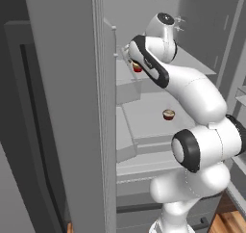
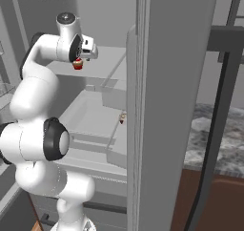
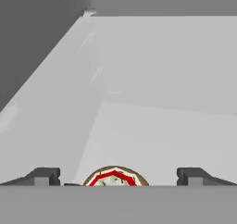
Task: Take the cupcakes from the fridge and place them on the empty tray on the dining counter.
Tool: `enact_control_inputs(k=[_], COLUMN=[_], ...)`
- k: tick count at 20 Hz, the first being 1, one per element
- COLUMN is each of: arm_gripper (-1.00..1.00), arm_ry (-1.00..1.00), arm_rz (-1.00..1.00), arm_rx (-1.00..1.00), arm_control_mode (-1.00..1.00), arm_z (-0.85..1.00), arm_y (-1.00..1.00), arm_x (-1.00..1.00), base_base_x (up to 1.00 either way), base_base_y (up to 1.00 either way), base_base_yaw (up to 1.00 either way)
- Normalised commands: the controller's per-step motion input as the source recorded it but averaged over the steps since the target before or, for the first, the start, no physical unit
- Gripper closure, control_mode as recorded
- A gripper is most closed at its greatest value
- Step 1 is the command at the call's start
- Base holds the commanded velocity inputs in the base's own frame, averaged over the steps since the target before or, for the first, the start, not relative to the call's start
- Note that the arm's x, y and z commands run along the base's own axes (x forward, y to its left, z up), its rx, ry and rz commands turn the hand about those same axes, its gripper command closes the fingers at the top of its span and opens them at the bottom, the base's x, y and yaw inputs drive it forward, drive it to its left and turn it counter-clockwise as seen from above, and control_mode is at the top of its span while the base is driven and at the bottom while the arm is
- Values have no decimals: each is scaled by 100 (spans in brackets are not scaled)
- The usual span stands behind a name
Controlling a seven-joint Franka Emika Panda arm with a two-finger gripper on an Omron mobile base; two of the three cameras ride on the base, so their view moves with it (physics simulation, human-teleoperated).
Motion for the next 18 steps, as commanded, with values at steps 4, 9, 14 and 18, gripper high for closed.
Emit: enact_control_inputs(k=[4,9,14,18], arm_gripper=[-100,-100,-100,-100], arm_ry=[0,0,0,0], arm_rz=[0,0,0,0], arm_rx=[0,0,0,0], arm_control_mode=[-100,-100,-100,-100], arm_z=[-6,-16,-36,-40], arm_y=[14,6,0,0], arm_x=[-31,-9,10,11], base_base_x=[0,0,0,0], base_base_y=[0,0,0,0], base_base_yaw=[0,0,0,0])
